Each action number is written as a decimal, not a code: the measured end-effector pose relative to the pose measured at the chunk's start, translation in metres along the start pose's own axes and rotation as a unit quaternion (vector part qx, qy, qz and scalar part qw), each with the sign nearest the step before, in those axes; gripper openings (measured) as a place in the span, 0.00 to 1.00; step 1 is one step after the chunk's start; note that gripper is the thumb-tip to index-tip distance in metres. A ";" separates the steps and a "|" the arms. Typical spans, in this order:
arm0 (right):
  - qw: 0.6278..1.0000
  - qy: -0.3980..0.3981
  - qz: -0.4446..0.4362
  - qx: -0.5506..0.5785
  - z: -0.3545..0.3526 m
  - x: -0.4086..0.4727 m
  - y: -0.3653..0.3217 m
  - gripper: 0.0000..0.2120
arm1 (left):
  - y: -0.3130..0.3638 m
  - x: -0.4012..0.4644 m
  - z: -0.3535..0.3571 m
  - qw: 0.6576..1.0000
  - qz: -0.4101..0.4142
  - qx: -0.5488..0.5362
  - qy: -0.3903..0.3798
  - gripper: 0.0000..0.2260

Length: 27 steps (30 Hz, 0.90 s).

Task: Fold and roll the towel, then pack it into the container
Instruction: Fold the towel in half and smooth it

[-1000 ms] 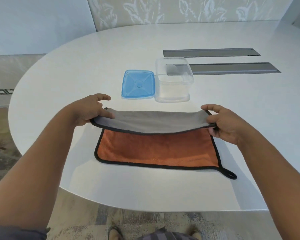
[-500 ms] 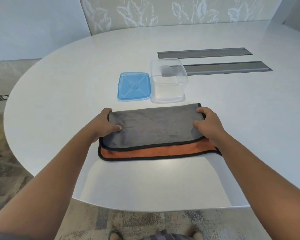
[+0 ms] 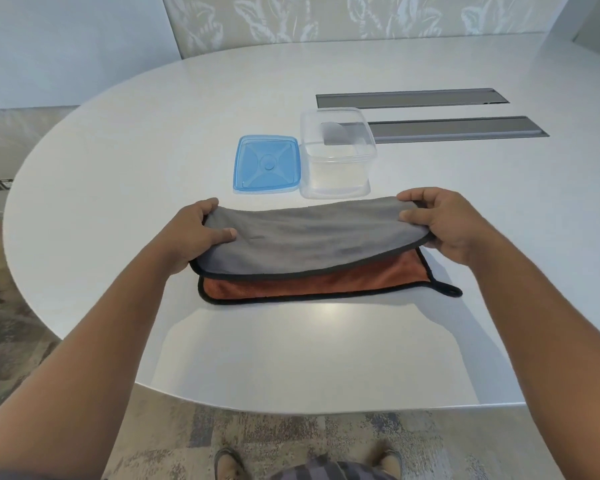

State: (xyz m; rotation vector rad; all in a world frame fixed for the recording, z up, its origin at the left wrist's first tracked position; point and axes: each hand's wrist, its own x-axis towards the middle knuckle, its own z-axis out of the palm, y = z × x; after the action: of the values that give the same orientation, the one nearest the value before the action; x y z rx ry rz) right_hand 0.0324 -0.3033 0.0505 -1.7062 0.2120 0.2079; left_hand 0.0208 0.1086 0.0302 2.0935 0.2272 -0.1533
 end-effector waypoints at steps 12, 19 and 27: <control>0.983 -0.057 0.081 -0.155 -0.007 -0.022 0.025 0.32 | -0.014 -0.011 0.011 0.997 0.009 0.062 -0.054 0.50; 0.971 -0.089 0.094 -0.200 -0.007 -0.027 0.020 0.40 | -0.014 -0.012 0.011 0.996 0.006 0.073 -0.055 0.51; 0.974 -0.079 0.104 -0.187 -0.009 -0.023 0.021 0.38 | -0.018 -0.014 0.009 0.996 -0.013 0.067 -0.063 0.52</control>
State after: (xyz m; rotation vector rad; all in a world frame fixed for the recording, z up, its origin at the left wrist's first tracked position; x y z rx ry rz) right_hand 0.0047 -0.3152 0.0379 -2.0299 0.2438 0.5675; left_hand 0.0030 0.1084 0.0138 2.2048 0.1725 -0.3237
